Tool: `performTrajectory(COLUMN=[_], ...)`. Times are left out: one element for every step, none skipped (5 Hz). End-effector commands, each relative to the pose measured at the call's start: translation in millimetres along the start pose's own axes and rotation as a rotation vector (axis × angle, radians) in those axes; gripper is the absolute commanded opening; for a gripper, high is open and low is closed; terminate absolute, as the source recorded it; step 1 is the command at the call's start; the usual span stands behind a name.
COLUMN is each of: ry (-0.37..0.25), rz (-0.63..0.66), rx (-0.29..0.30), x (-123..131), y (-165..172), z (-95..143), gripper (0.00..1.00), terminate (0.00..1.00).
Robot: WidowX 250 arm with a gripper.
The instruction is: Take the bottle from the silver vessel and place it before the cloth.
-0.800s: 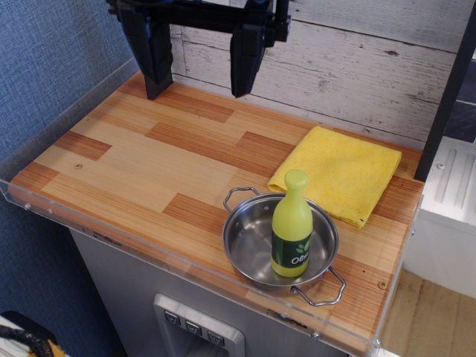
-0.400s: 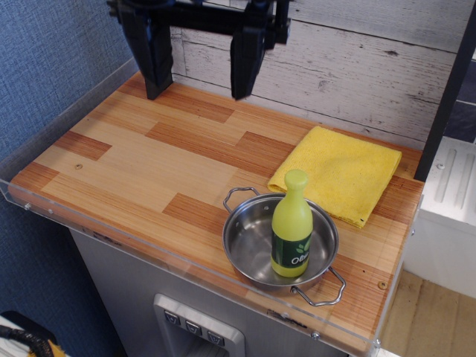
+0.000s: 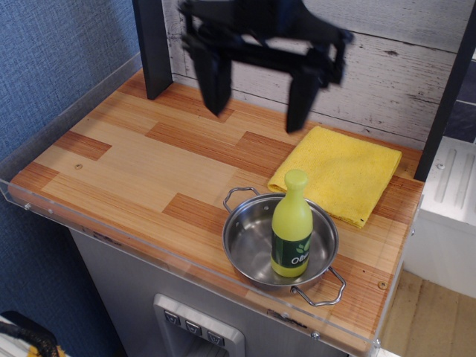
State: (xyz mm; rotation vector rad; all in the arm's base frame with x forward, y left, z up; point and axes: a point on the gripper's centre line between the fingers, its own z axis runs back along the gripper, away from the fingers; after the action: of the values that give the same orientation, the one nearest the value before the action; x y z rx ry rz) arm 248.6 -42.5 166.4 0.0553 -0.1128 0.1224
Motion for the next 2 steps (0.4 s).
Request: performTrajectory(ry=[0.024, 0.040], rz=[-0.091, -0.099], rx=[0.005, 0.001], x=[3.9, 2.1], y=[-27.8, -31.7], z=[-22.4, -36.2], gripper=[1.00, 1.00], terminate=[0.00, 0.00])
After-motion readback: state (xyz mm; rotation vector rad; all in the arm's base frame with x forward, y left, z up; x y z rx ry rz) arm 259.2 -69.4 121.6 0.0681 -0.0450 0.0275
